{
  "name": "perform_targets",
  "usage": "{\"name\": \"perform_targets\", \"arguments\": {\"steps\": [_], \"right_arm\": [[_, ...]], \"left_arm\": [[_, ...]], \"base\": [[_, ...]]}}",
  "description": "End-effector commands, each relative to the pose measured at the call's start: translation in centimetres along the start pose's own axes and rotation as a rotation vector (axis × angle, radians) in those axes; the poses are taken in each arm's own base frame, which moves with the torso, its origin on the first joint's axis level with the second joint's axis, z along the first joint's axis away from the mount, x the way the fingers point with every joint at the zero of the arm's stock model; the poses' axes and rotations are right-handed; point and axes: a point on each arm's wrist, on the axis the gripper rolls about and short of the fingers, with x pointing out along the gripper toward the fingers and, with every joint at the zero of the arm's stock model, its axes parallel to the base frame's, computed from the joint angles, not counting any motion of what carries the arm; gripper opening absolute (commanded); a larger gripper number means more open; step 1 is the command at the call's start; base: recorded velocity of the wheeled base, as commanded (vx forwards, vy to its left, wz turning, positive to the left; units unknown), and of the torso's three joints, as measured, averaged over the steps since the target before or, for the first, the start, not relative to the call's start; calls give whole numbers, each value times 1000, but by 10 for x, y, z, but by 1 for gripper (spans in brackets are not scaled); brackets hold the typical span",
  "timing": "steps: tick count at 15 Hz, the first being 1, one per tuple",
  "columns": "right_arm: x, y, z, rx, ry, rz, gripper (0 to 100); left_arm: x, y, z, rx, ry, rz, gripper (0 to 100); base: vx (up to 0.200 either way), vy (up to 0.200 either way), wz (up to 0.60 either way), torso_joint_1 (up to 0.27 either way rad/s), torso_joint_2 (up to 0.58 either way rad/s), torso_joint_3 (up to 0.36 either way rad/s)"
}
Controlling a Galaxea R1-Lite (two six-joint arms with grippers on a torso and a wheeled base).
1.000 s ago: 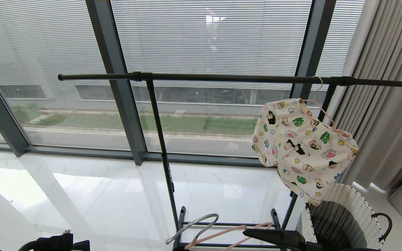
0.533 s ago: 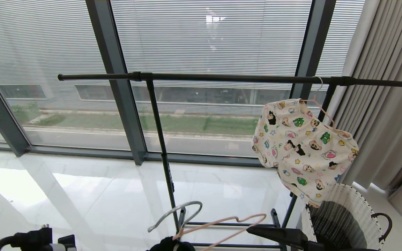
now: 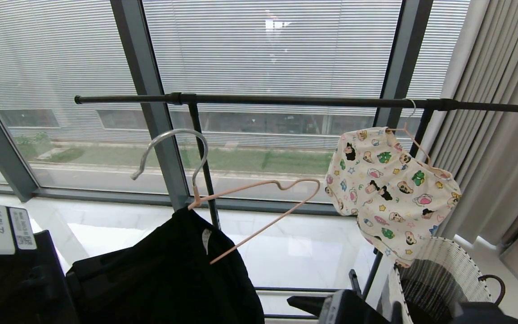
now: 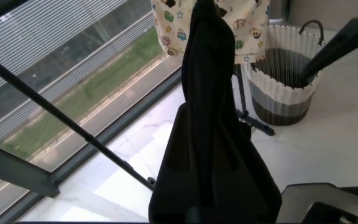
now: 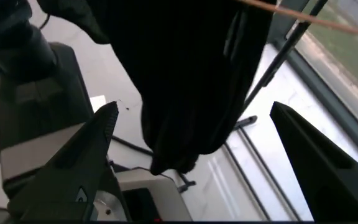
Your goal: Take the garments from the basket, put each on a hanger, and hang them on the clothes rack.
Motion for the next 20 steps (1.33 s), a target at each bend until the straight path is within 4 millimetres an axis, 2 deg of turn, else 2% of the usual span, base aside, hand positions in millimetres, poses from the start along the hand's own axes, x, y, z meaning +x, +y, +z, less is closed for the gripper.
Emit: {"name": "perform_targets", "arguments": {"steps": [1, 3, 4, 10, 20], "right_arm": [[44, -5, -5, 91, 32, -115, 100], [68, -12, 6, 221, -45, -221, 100], [71, -15, 9, 252, -63, -247, 100], [69, -39, 15, 289, -91, -317, 100], [72, -49, 12, 292, -81, -345, 100]], "left_arm": [[0, 2, 4, 2, -13, 7, 0], [-1, 2, 5, 3, -18, 10, 0], [-1, 3, 6, 3, -21, 11, 0], [0, 2, 4, 5, -14, 9, 0], [0, 2, 7, 8, -22, 1, 0]], "base": [[0, 0, 0, 0, 0, 0], [0, 0, 0, 0, 0, 0], [0, 0, 0, 0, 0, 0], [0, 0, 0, 0, 0, 0], [0, 0, 0, 0, 0, 0]]}}
